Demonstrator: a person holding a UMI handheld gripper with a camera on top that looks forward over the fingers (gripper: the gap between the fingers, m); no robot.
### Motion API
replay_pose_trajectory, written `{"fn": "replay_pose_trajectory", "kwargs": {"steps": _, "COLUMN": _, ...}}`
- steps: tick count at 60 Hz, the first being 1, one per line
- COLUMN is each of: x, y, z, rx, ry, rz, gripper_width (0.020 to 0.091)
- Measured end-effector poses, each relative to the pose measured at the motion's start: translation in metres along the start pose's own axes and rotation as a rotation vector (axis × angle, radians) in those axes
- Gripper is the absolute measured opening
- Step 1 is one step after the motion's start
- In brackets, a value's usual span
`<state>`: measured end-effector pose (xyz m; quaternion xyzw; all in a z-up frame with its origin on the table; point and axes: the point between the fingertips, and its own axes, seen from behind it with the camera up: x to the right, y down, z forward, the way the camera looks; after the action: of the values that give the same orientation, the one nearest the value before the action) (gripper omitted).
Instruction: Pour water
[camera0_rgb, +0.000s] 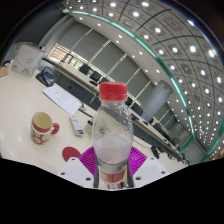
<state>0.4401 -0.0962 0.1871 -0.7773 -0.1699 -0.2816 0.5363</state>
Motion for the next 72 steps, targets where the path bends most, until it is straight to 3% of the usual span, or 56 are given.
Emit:
{"fn": "replay_pose_trajectory", "kwargs": {"steps": 10, "x": 0.003, "y": -0.064, "z": 0.027, "rx": 0.06, "ry": 0.159, "rz": -0.48, "gripper_width": 0.0385}}
{"fn": "replay_pose_trajectory", "kwargs": {"steps": 16, "x": -0.011, "y": -0.083, "z": 0.045, "rx": 0.056, "ry": 0.212, "rz": -0.755, "gripper_width": 0.0384}}
{"fn": "replay_pose_trajectory", "kwargs": {"steps": 31, "x": -0.059, "y": -0.094, "z": 0.075, "rx": 0.063, "ry": 0.275, "rz": -1.309, "gripper_width": 0.0386}}
{"fn": "replay_pose_trajectory", "kwargs": {"steps": 39, "x": -0.07, "y": -0.09, "z": 0.079, "rx": 0.057, "ry": 0.276, "rz": -1.403, "gripper_width": 0.0385}}
{"fn": "replay_pose_trajectory", "kwargs": {"steps": 55, "x": -0.061, "y": -0.094, "z": 0.069, "rx": 0.037, "ry": 0.219, "rz": -1.103, "gripper_width": 0.0387}}
{"fn": "replay_pose_trajectory", "kwargs": {"steps": 65, "x": -0.048, "y": -0.101, "z": 0.052, "rx": 0.034, "ry": 0.09, "rz": -0.539, "gripper_width": 0.0387}}
{"fn": "replay_pose_trajectory", "kwargs": {"steps": 72, "x": -0.058, "y": -0.099, "z": 0.049, "rx": 0.061, "ry": -0.072, "rz": -0.135, "gripper_width": 0.0386}}
